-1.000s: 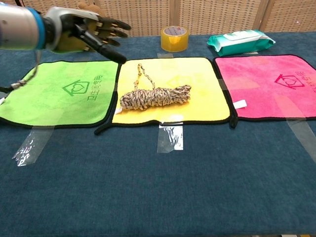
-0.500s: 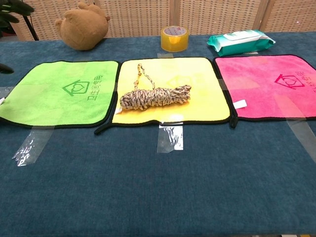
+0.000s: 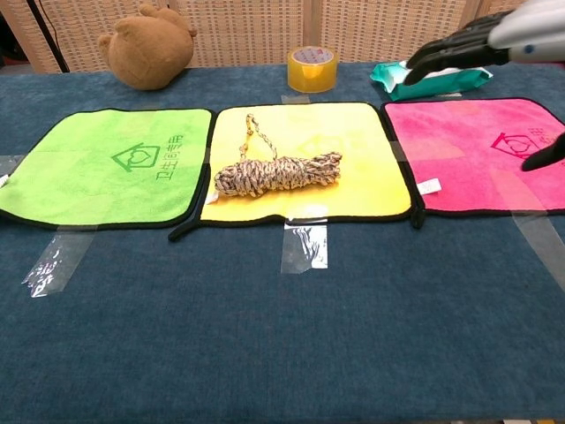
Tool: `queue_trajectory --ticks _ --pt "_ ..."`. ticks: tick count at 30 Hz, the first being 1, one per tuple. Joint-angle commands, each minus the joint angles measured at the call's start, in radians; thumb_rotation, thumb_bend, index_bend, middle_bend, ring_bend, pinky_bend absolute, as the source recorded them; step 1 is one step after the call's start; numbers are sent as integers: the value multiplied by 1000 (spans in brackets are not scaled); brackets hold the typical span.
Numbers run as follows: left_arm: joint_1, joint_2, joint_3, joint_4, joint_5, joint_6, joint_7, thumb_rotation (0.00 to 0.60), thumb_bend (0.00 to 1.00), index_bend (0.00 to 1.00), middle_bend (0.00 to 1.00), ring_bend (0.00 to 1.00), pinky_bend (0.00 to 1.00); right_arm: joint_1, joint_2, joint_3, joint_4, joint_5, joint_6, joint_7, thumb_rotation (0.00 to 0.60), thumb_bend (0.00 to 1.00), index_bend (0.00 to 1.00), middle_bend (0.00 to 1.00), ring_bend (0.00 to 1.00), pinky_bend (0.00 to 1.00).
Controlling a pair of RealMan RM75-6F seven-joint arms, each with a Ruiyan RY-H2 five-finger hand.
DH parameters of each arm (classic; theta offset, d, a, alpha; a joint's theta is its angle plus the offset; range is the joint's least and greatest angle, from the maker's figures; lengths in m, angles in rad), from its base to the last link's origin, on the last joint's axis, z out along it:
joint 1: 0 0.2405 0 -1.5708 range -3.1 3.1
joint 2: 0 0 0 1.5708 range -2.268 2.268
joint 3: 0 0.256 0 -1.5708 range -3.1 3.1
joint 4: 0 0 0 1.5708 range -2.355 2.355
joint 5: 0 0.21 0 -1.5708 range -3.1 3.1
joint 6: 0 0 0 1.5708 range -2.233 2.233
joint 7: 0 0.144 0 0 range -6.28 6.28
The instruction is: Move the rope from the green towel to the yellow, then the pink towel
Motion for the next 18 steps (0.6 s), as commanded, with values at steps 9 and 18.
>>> queue_trajectory --ticks 9,18 --pt "46 32 -37 -14 -10 -9 -40 600 57 0 0 0 0 271 -261 66 104 117 -226 -158 600 238 0 0 0 0" --pt "63 34 -71 -17 -35 -28 -45 600 57 0 0 0 0 435 -476 55 331 256 -303 -251 600 319 0 0 0 0"
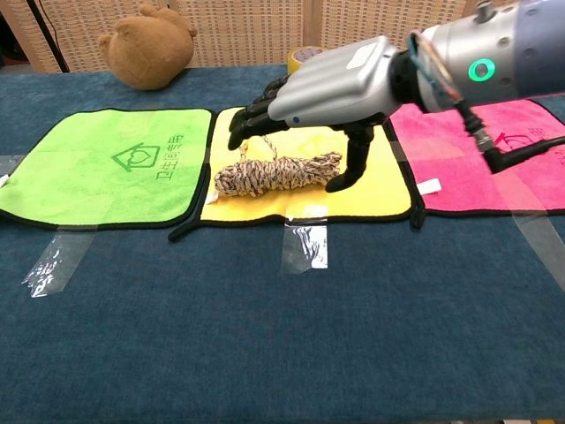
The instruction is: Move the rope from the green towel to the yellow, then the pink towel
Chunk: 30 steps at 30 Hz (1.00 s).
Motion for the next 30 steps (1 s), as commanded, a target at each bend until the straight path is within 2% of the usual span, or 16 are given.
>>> queue_trajectory --ticks 1,13,22,30 --pt "3 1 -11 2 -12 -7 -1 600 57 0 0 0 0 62 -95 -13 101 72 -32 -49 600 320 0 0 0 0" --pt "-3 -7 -56 20 -74 -57 10 600 57 0 0 0 0 197 -231 -66 211 248 4 -195 600 340 0 0 0 0" --pt "1 -9 -74 25 -86 -78 13 600 57 0 0 0 0 238 -247 -136 249 332 52 -268 600 369 17 0 0 0" --pt "7 -12 -82 22 -84 -86 24 600 57 0 0 0 0 239 -225 -197 252 374 78 -285 600 392 123 0 0 0"
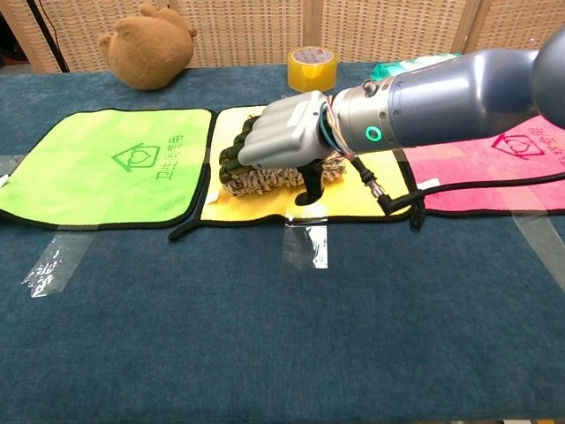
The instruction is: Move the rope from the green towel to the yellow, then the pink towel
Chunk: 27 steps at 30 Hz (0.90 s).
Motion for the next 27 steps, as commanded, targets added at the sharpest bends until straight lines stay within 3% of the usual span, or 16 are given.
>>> queue_trajectory --ticks 1,5,14,20,27 --pt "1 -1 -2 -1 1 -4 3 600 57 0 0 0 0 -2 13 -22 -2 9 8 -5 600 395 139 0 0 0" --pt "3 -2 -4 -4 4 -7 8 600 57 0 0 0 0 -10 32 -50 -8 14 24 -9 600 403 184 0 0 0" --pt "7 -7 -7 -10 11 -14 23 600 57 0 0 0 0 -28 72 -92 1 54 40 -1 600 427 181 0 0 0" --pt "11 -10 -8 -14 20 -14 31 600 57 0 0 0 0 -21 92 -102 3 113 10 25 600 553 159 0 0 0" --pt "15 -11 -11 -16 23 -15 34 600 57 0 0 0 0 5 99 -129 15 187 -6 20 600 616 151 10 0 0"
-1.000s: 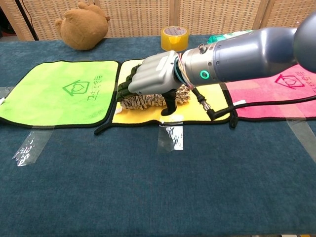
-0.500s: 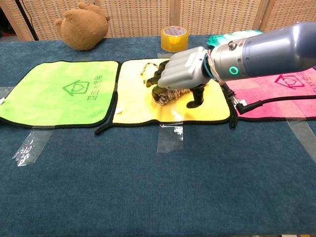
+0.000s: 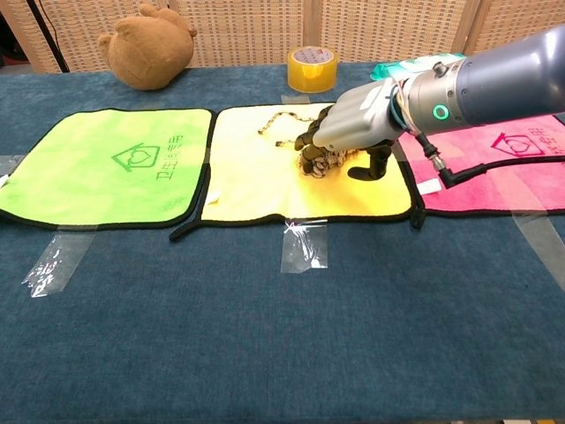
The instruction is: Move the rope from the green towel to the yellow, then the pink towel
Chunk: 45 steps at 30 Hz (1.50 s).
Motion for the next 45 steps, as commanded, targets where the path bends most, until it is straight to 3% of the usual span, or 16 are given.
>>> queue_trajectory --ticks 1,8,21,45 --pt "1 0 -1 0 1 -1 0 600 57 0 0 0 0 17 3 -19 7 46 -7 -10 600 618 148 15 0 0" --pt "2 2 -4 1 2 -8 -3 600 57 0 0 0 0 66 15 -83 4 210 3 -58 600 619 144 34 0 3" --pt "6 3 -7 0 7 -13 -3 600 58 0 0 0 0 152 35 -199 -32 483 65 -125 600 620 141 71 0 150" --pt "9 1 -9 -4 11 -17 7 600 57 0 0 0 0 147 85 -299 -31 534 78 -114 600 620 148 76 0 184"
